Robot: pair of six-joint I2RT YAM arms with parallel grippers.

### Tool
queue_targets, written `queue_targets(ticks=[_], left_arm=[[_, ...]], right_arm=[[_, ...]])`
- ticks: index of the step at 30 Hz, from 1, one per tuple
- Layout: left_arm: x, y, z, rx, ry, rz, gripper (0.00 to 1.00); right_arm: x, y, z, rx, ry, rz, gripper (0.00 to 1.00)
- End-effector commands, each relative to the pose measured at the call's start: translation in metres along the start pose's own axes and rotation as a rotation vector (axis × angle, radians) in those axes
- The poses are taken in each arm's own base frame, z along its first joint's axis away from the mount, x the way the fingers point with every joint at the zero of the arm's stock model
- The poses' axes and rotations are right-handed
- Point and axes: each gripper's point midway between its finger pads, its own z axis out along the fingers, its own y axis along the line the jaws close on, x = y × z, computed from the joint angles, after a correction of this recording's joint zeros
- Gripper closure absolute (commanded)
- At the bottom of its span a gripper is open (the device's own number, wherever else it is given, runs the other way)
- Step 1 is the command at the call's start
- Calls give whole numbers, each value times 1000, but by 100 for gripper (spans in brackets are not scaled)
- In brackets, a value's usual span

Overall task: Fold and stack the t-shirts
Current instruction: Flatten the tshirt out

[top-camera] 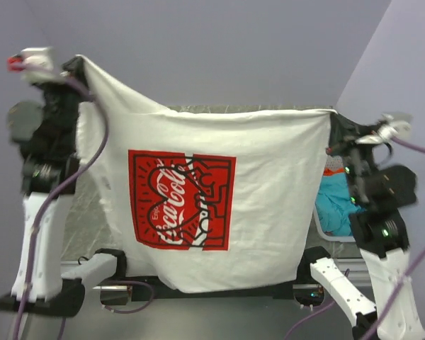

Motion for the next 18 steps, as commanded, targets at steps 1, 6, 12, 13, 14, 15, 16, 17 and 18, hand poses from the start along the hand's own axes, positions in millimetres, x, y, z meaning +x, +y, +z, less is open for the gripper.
queue_targets(ticks=[1,6,12,13,14,15,16,17,18], left_arm=[[69,0,43,-6,87,32,100],[181,5,89,-51,181,39,100],[308,5,111,-69,348,28,100],[315,5,114,-69,333,23,100],[335,5,114,-71,359,25,100],[348,7,113,-75,372,25,100],[356,7,114,-75,380,27,100],[378,7,112,-77,416,32,100],[384,7,114,-75,423,33,100]], right_arm=[[69,-13,41,96,149,-30,100],[160,-30,88,215,250,-65,100],[260,-37,128,253,383,-139,100],[268,-39,133,265,396,-154,100],[276,-41,138,273,402,-164,100],[304,-44,142,279,458,-183,100],[309,-45,149,283,467,-196,100],[318,-46,153,285,487,-204,100],[343,-48,154,286,539,-222,100]])
